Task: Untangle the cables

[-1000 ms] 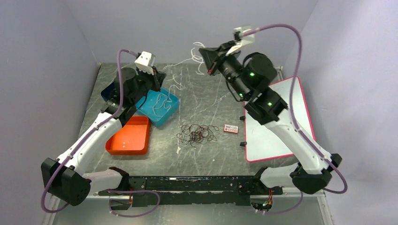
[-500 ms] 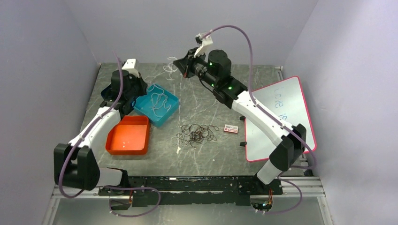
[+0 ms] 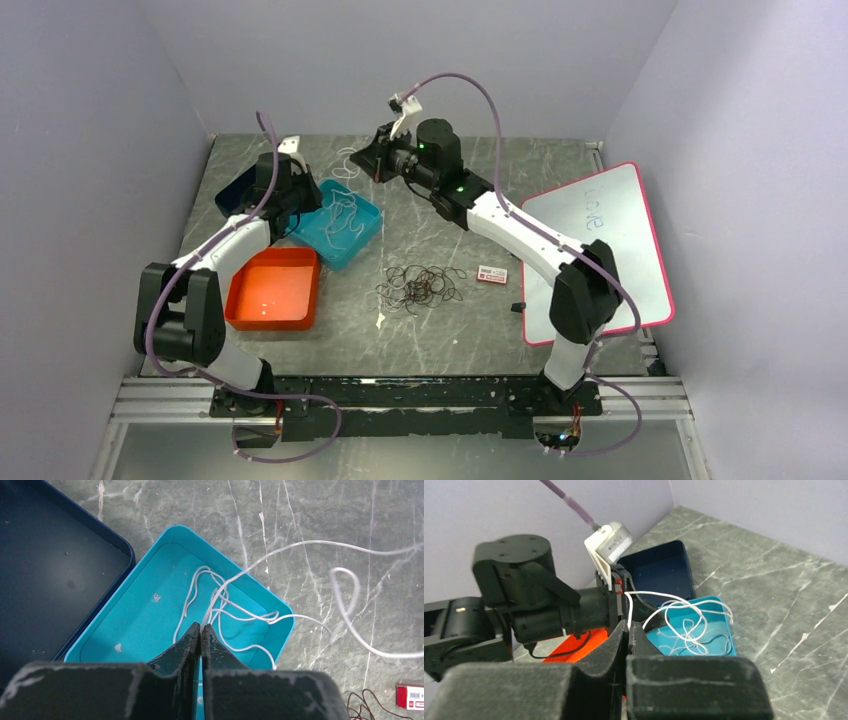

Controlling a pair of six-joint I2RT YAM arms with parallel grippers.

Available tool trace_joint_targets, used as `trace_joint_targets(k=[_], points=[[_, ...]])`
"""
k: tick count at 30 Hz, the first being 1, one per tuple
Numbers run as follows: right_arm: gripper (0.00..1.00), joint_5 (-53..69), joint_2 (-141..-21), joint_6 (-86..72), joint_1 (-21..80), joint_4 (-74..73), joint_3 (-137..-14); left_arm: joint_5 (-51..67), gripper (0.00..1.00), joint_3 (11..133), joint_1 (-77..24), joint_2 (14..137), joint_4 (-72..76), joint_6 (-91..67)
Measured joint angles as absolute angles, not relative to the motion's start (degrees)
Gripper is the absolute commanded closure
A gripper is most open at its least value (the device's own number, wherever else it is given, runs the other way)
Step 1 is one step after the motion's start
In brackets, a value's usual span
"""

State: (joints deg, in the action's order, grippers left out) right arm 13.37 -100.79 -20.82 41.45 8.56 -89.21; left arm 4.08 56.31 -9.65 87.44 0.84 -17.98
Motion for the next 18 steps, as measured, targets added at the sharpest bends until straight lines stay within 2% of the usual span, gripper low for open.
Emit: trace_joint_targets(k=[8,18], points=[[1.00,17.37,-107.61,-21.45,40.53,8.34,-91.05,3.92,0.55,55.55,-9.30,87.11,-0.14,-20.27],[1.00,20.34,-111.74,-22.13,40.36,8.21,-93.49,3.66,0.41,52.56,-8.01,81.17,-3.95,-23.03]])
